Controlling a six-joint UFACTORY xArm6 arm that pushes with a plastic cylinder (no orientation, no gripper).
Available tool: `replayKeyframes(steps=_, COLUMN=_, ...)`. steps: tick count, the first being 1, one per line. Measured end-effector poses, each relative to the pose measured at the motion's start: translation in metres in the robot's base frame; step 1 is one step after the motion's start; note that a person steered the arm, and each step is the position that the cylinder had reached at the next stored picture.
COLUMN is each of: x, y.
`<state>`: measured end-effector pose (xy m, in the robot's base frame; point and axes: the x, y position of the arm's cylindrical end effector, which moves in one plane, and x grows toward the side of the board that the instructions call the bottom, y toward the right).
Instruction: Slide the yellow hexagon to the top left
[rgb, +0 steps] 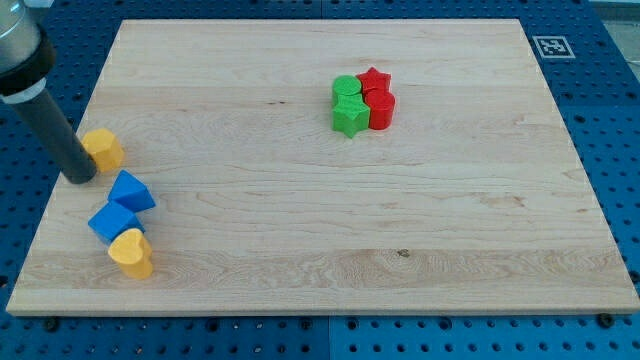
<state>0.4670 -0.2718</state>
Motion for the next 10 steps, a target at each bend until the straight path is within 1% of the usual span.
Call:
replayKeyframes(steps=1, x=-0.019, y=0.000)
replayKeyframes(steps=2, x=-0.020, y=0.015)
replayKeyframes(steps=3, x=-0.008, y=0.056)
replayKeyframes(steps=4, x=-0.012, y=0.074)
replayKeyframes(steps=6, x=-0.013, y=0.040)
replayKeyframes(steps=7, x=-0.016, y=0.039)
replayKeyframes(steps=10, x=-0.083, y=0.036)
